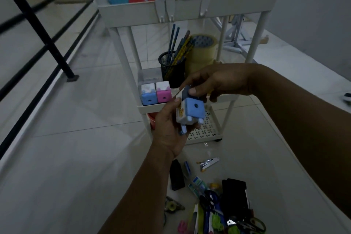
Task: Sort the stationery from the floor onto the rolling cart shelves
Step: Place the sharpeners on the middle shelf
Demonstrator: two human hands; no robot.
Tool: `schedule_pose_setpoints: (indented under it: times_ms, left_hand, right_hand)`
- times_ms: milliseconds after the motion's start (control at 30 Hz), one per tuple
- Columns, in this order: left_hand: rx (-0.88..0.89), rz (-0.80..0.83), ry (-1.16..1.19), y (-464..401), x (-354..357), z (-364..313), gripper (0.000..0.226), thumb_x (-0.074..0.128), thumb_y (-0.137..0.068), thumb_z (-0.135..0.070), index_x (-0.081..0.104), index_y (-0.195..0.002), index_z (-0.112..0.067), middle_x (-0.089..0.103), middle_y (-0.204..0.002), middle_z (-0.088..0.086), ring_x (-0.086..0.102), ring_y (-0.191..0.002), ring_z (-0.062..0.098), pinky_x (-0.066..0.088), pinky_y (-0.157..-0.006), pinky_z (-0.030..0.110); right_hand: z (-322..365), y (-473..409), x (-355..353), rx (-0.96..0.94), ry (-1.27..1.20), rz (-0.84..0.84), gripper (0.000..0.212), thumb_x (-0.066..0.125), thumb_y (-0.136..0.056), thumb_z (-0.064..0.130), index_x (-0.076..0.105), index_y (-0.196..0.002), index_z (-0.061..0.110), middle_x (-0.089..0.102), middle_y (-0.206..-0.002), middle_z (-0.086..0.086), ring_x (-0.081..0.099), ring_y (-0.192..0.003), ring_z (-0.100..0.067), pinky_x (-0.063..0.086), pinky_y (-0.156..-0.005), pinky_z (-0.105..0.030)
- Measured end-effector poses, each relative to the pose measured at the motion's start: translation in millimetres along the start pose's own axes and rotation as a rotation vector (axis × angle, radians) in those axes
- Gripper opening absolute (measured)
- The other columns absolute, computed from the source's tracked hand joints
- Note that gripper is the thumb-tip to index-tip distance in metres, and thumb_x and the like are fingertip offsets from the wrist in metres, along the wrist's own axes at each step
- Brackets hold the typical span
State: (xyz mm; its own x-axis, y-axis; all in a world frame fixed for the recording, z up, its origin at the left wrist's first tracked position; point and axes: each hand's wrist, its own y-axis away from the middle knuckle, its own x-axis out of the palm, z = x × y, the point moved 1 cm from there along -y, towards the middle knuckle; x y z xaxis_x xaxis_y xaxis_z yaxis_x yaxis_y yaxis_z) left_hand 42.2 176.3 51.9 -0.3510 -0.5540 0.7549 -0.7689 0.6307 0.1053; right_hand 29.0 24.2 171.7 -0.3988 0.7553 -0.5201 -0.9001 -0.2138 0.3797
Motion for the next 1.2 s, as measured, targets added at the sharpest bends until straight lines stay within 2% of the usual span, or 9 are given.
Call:
schedule_pose_setpoints:
  times_ms: [100, 233, 433, 533, 667, 767, 867, 1033, 1200]
  left_hand:
    - [-0.022, -0.024, 0.121, -3.3, 2.3, 1.7, 0.037, 0.054, -0.083, -0.035, 0.068, -0.108, -0.011, 0.073, -0.098, 0.011, 0.071, -0.077, 0.025, 0.058, -0.060, 0.032]
    - [0.048, 0.011, 0.266, -4.6, 12.2, 8.9, 0.036, 0.049, -0.088, -0.025, 0.056, -0.122, -0.015, 0.069, -0.112, 0.009, 0.071, -0.093, 0.026, 0.049, -0.095, 0.049]
    - [0.192, -0.037, 0.263, -10.2, 27.2, 15.9, 0.057, 0.058, -0.078, -0.009, 0.049, -0.133, -0.018, 0.064, -0.120, 0.007, 0.064, -0.105, 0.022, 0.048, -0.096, 0.044]
    - [0.224, -0.020, 0.239, -14.6, 30.2, 15.6, 0.062, 0.056, -0.079, -0.007, 0.044, -0.139, -0.015, 0.062, -0.121, 0.006, 0.057, -0.111, 0.025, 0.041, -0.100, 0.046]
    - [0.259, -0.003, 0.154, -14.7, 31.6, 15.5, 0.062, 0.058, -0.079, 0.001, 0.043, -0.138, -0.014, 0.057, -0.129, 0.009, 0.055, -0.117, 0.026, 0.044, -0.099, 0.040]
    - [0.279, -0.073, 0.017, -17.7, 30.5, 15.5, 0.057, 0.059, -0.078, 0.013, 0.047, -0.126, -0.015, 0.056, -0.125, 0.008, 0.058, -0.110, 0.018, 0.053, -0.082, 0.025]
    - [0.292, -0.083, -0.105, -18.3, 26.8, 18.6, 0.068, 0.057, -0.074, 0.020, 0.051, -0.121, -0.028, 0.054, -0.132, 0.002, 0.056, -0.117, 0.016, 0.053, -0.081, 0.024]
    - [0.250, -0.120, -0.069, -7.1, 19.3, 29.0, 0.088, 0.056, -0.074, 0.019, 0.036, -0.139, -0.038, 0.040, -0.148, -0.001, 0.043, -0.134, 0.016, 0.052, -0.084, 0.026]
    - [0.086, -0.189, -0.072, 6.9, -4.1, 38.2, 0.051, 0.055, -0.086, 0.008, 0.055, -0.128, -0.020, 0.063, -0.127, 0.008, 0.062, -0.116, 0.023, 0.051, -0.098, 0.040]
  right_hand:
    - [-3.2, 0.7, -0.9, -0.017, -0.026, -0.095, 0.037, 0.062, -0.082, 0.045, 0.061, -0.115, 0.028, 0.066, -0.111, 0.001, 0.062, -0.097, -0.017, 0.051, -0.072, -0.031]
    - [-4.9, 7.5, -1.5, 0.040, -0.099, -0.154, 0.063, 0.069, -0.055, 0.062, 0.061, -0.106, 0.025, 0.067, -0.098, 0.006, 0.064, -0.086, -0.013, 0.057, -0.070, -0.029]
    - [5.1, 3.6, -2.3, 0.260, 0.186, -0.243, 0.091, 0.063, -0.044, 0.076, 0.058, -0.117, 0.022, 0.059, -0.105, 0.001, 0.062, -0.090, -0.016, 0.059, -0.064, -0.031]
    - [5.8, 4.7, -1.9, 0.357, 0.012, -0.257, 0.095, 0.054, -0.048, 0.086, 0.052, -0.115, 0.019, 0.062, -0.102, -0.012, 0.069, -0.080, -0.027, 0.058, -0.055, -0.033]
    - [6.1, 3.2, 2.9, 0.384, -0.306, -0.328, 0.055, 0.059, -0.083, 0.059, 0.058, -0.097, 0.006, 0.063, -0.091, -0.022, 0.071, -0.056, -0.028, 0.058, -0.050, -0.035]
    - [7.0, -1.6, 5.5, 0.385, -0.385, -0.435, 0.032, 0.064, -0.090, 0.028, 0.059, -0.108, 0.003, 0.062, -0.100, -0.021, 0.070, -0.072, -0.031, 0.061, -0.059, -0.036]
    - [9.3, -5.3, 3.5, 0.295, -0.447, -0.521, 0.028, 0.068, -0.085, 0.014, 0.061, -0.110, 0.004, 0.061, -0.101, -0.017, 0.068, -0.081, -0.031, 0.061, -0.063, -0.038]
    - [11.3, -20.2, 13.9, 0.099, -0.153, -0.803, 0.028, 0.068, -0.082, 0.013, 0.062, -0.110, 0.013, 0.059, -0.098, -0.009, 0.059, -0.075, -0.021, 0.057, -0.054, -0.028]
    - [6.1, -49.5, 40.9, 0.066, 0.206, -0.957, 0.035, 0.069, -0.082, 0.019, 0.049, -0.110, 0.016, 0.044, -0.101, 0.000, 0.044, -0.084, -0.014, 0.025, -0.048, -0.015]
